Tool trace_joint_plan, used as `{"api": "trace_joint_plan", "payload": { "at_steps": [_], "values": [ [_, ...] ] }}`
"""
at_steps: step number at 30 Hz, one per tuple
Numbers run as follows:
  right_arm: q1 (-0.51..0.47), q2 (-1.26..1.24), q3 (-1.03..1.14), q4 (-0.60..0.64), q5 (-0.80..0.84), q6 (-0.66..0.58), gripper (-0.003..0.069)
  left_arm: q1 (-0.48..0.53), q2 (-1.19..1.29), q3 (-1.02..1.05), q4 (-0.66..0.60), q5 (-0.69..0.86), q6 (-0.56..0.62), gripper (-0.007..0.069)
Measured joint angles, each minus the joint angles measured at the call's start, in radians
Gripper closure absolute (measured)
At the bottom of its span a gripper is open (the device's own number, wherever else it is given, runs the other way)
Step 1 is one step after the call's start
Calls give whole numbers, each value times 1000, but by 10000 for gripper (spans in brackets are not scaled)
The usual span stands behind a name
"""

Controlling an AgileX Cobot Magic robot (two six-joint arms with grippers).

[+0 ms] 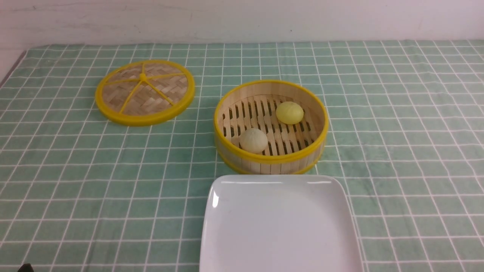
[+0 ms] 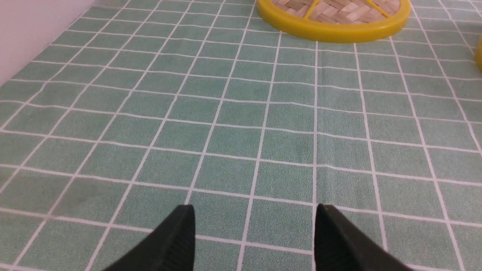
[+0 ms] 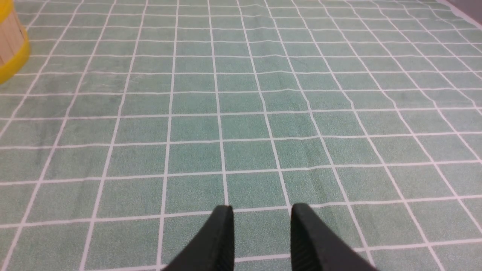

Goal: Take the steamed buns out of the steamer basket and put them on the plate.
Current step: Use the right arm to grab the steamed stuffed bun that is closest to it

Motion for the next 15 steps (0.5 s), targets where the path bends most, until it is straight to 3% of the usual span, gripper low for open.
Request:
{"api": "trace_joint_plan", "payload": {
  "at_steps": [9, 15],
  "values": [
    [0, 0, 3, 11, -35, 31, 419, 0, 0, 0, 4, 0, 0, 186],
    [0, 1, -85, 103, -123, 50, 419, 0, 0, 0, 5, 0, 0, 186]
  ]
}}
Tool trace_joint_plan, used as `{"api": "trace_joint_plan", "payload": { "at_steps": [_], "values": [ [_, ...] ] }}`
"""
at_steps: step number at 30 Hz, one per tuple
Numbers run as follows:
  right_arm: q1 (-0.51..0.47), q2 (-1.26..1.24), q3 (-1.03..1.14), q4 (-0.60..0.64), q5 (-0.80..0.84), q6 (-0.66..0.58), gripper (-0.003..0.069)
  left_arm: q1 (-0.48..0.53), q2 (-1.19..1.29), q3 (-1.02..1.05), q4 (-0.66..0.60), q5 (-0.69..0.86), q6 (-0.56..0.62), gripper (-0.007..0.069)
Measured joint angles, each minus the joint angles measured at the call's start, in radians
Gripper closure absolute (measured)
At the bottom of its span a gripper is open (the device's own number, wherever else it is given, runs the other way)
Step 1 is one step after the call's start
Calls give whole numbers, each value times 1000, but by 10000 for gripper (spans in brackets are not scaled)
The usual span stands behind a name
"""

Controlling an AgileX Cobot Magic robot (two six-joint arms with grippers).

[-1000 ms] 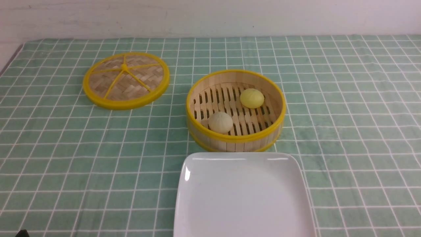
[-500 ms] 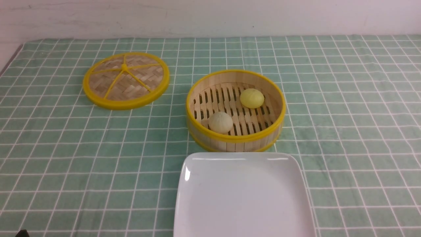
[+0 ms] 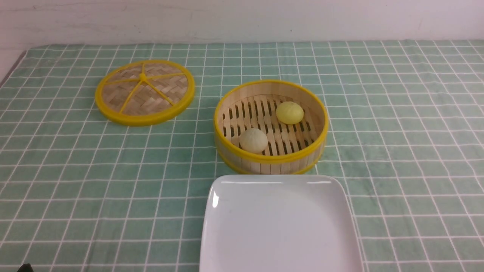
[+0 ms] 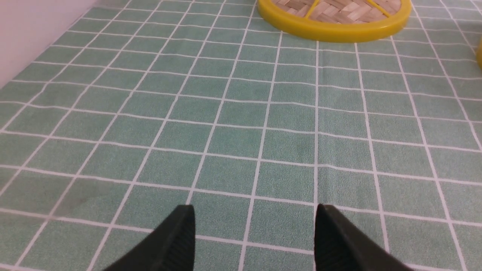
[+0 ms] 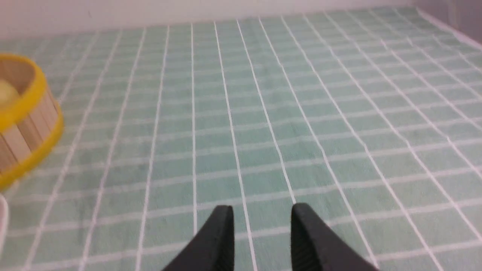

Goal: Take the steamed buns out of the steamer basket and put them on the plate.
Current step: Use the right arm to grab the steamed stuffed bun that is closest to it

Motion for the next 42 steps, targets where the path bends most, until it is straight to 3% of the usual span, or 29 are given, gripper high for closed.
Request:
{"api": "trace_joint_plan", "payload": {
  "at_steps": [12, 27, 38, 42],
  "values": [
    [0, 0, -266, 177, -23, 0, 419, 0, 0, 0, 2, 0, 0, 186],
    [0, 0, -273, 306, -73, 1, 419, 0, 0, 0, 3, 0, 0, 186],
    [0, 0, -273, 318, -63, 1, 419, 0, 0, 0, 12, 0, 0, 186],
    [0, 0, -273, 333, -10, 1, 419, 0, 0, 0, 68, 0, 0, 186]
  ]
}}
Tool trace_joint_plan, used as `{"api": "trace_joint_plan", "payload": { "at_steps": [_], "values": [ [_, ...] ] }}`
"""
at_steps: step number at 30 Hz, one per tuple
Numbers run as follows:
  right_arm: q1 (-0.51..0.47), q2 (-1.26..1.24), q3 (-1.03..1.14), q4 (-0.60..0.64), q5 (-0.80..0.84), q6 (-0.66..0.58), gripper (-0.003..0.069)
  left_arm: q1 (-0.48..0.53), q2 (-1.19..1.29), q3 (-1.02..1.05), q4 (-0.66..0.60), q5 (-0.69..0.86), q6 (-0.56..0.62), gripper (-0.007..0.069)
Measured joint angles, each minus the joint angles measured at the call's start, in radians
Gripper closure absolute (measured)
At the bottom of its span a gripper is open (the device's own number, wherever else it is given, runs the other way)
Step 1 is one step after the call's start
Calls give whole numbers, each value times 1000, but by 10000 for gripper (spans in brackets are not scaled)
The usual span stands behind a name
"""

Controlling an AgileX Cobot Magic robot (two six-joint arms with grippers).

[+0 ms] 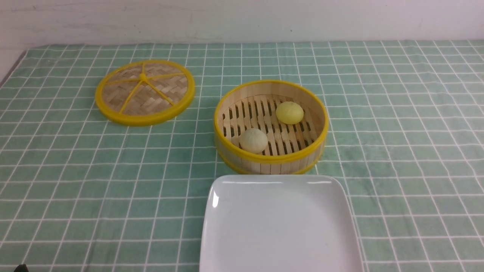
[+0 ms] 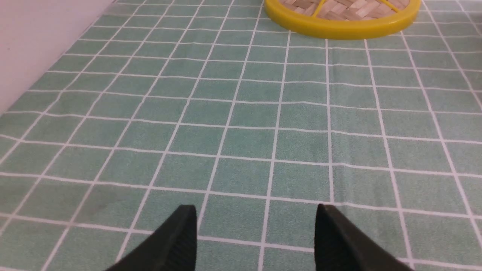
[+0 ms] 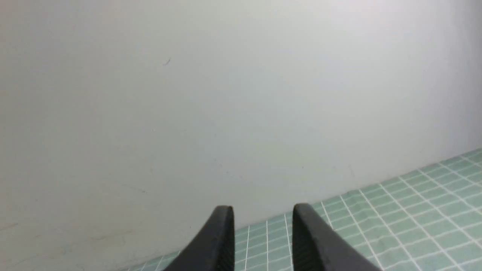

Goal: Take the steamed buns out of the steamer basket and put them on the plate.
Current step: Use the right arm to grab the steamed stuffed bun that is closest to it

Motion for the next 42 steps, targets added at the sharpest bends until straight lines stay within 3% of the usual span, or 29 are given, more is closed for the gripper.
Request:
{"api": "trace_joint_plan", "payload": {
  "at_steps": [5, 10, 19, 24, 29, 32, 36, 42],
  "values": [
    [0, 0, 0, 69, 81, 0, 419, 0, 0, 4, 14, -51, 0, 186],
    [0, 0, 0, 159, 174, -75, 419, 0, 0, 4, -114, -191, 0, 186],
    [0, 5, -20, 473, 301, -477, 419, 0, 0, 4, -386, -484, -3, 186],
    [0, 108, -65, 572, 399, -634, 419, 0, 0, 4, -576, -635, -3, 186],
    [0, 248, -110, 597, 520, -679, 419, 0, 0, 4, -754, -654, -3, 186],
    [0, 341, -174, 597, 554, -776, 419, 0, 0, 4, -856, -653, -3, 186],
    [0, 452, -277, 597, 543, -902, 419, 0, 0, 4, -888, -628, -4, 186],
    [0, 642, -388, 603, 535, -935, 419, 0, 0, 4, -891, -533, -37, 186]
  ]
}}
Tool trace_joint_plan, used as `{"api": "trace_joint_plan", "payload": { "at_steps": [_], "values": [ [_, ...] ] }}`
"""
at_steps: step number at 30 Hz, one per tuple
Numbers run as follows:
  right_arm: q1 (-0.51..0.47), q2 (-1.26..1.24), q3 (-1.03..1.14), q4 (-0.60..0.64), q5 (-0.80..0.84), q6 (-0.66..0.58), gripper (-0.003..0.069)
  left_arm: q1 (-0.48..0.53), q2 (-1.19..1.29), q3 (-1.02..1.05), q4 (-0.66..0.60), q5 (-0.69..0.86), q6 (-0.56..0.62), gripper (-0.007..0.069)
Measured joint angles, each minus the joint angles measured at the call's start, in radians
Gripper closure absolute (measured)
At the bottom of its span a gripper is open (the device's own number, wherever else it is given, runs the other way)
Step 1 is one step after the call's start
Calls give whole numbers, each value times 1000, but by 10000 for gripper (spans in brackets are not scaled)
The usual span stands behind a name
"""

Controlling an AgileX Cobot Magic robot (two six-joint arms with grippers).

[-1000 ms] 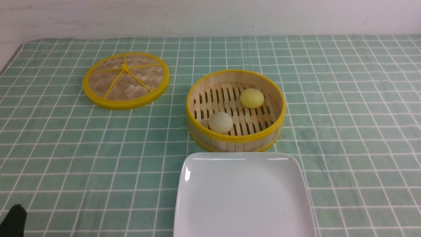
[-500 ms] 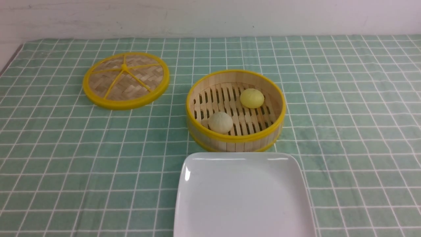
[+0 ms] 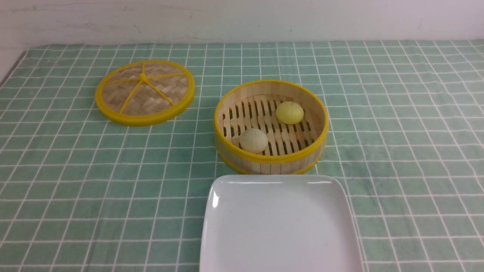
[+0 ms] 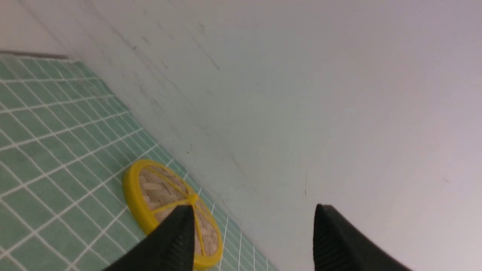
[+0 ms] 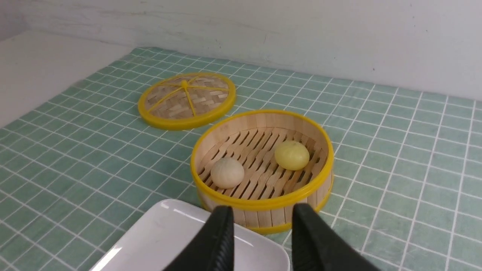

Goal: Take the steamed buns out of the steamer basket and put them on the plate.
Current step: Use the right arm to grab the steamed stuffed bun that is closest to it

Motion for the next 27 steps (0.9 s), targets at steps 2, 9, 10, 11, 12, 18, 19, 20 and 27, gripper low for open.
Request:
{"api": "trace_joint_plan", "payload": {
  "at_steps": [2, 9, 10, 11, 12, 18, 19, 20, 27],
  "values": [
    [0, 51, -11, 1, 1, -17, 419, 0, 0, 0, 0, 31, -8, 186],
    [0, 191, -13, 24, 27, -121, 419, 0, 0, 0, 0, 72, -15, 186],
    [0, 206, -13, 31, 36, -125, 419, 0, 0, 0, 0, 74, -15, 186],
    [0, 215, -13, 40, 45, -133, 419, 0, 0, 0, 0, 74, -15, 186],
    [0, 217, -13, 44, 47, -136, 419, 0, 0, 0, 0, 74, -15, 186],
    [0, 227, -13, 69, 87, -197, 419, 0, 0, -8, 11, 124, 7, 186],
    [0, 227, -13, 70, 92, -197, 419, 0, 0, -23, 21, 161, 22, 188],
    [0, 227, -13, 71, 95, -197, 419, 0, 0, -45, 31, 193, 37, 193],
    [0, 257, -68, 69, 120, -198, 419, 0, 34, -251, 54, 413, 167, 251]
  ]
}}
